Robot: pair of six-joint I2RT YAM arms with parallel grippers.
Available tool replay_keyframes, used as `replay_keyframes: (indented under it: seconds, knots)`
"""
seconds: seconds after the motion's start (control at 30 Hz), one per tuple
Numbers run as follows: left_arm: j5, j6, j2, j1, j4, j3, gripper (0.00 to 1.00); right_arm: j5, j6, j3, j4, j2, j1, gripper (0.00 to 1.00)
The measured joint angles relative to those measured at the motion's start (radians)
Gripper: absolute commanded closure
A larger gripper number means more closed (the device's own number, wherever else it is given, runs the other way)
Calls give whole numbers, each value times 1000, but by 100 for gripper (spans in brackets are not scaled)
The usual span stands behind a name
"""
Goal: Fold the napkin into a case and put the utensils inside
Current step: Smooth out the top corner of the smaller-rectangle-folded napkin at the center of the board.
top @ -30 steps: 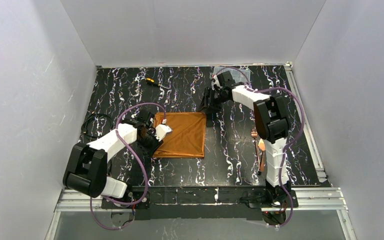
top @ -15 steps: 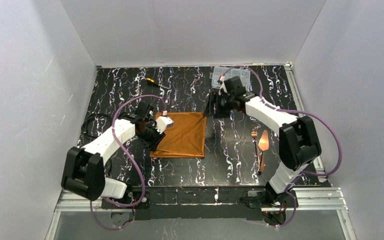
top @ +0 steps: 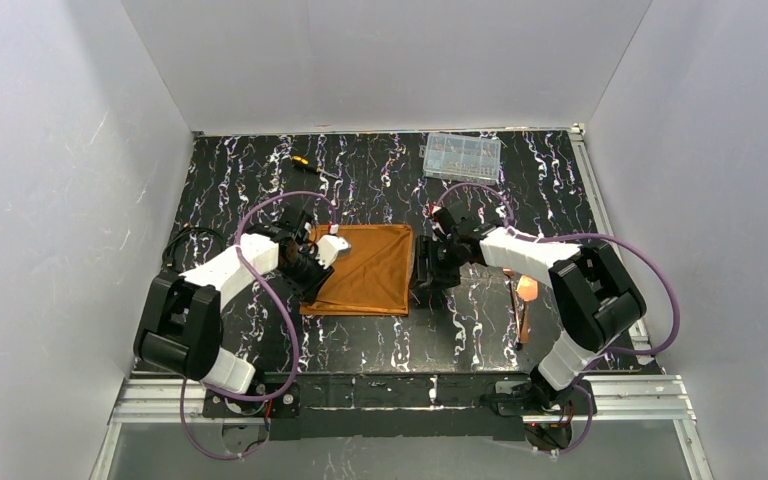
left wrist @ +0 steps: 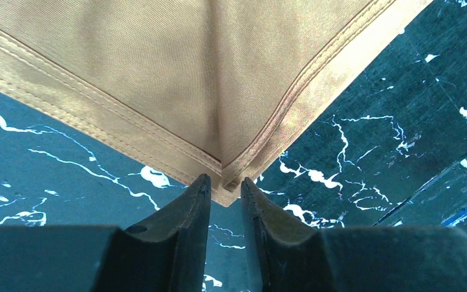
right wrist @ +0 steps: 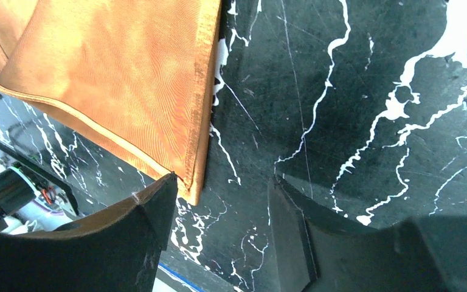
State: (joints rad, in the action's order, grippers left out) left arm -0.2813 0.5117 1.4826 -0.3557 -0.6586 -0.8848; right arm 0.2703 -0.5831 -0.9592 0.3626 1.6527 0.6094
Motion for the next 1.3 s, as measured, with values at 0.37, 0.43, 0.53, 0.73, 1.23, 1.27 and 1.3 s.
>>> replay_keyframes:
  seconds: [0.37,0.43,0.53,0.73,1.23,1.27,1.3]
  knots:
    - [-4,-6,17,-2,17,38,75,-7,-13,-115,-6,9,1,34]
    - [-3,-9,18,-2,23,44,72,-7,-13,-131,-6,13,1,34]
    - [-3,-16,18,-2,22,47,69,-7,-13,-140,-6,24,1,34]
    - [-3,-18,1,-2,21,62,66,-8,-14,-140,-4,34,1,35]
    - [3,-45,10,-2,27,64,87,-4,-19,-138,-12,34,1,39]
    - [3,-47,13,-2,27,64,90,-3,-20,-138,-15,34,1,39]
    - [1,-46,16,-2,28,64,92,-2,-20,-138,-18,34,1,39]
